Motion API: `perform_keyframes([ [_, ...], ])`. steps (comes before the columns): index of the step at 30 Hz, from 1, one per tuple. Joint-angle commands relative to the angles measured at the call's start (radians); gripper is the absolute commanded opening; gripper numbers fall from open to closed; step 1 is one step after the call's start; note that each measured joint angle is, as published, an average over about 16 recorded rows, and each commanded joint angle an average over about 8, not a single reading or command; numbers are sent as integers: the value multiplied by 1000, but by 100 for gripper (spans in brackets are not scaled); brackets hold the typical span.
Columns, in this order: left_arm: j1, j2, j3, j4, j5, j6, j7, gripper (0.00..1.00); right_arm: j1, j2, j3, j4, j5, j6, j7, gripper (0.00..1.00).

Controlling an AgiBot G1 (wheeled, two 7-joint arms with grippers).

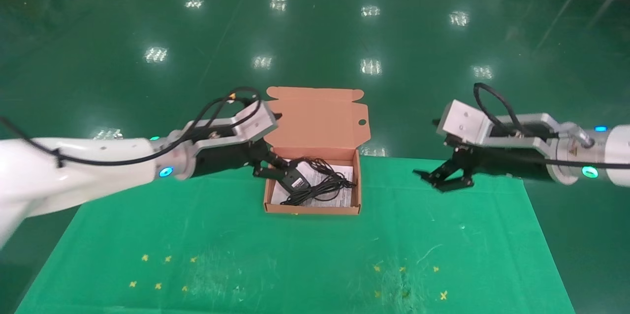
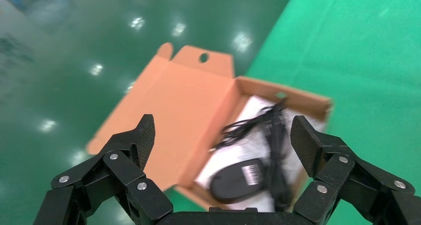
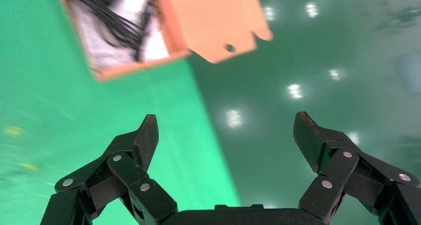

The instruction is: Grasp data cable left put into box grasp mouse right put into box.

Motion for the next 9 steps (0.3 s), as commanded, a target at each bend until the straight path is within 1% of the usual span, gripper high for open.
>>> perform_keyframes([
  [1,17,-21,-24,-20,-28,33,-6,100,-24,4,30,5,36,-25,-9,100],
  [6,68,-84,-96,-78,-110,131,-26,100,-93,17,117,18,142,-100,-36,100],
  [9,85,-104,-118,-96,-137,162,-32,100,-115,21,145,22,176,-124,-45,100],
])
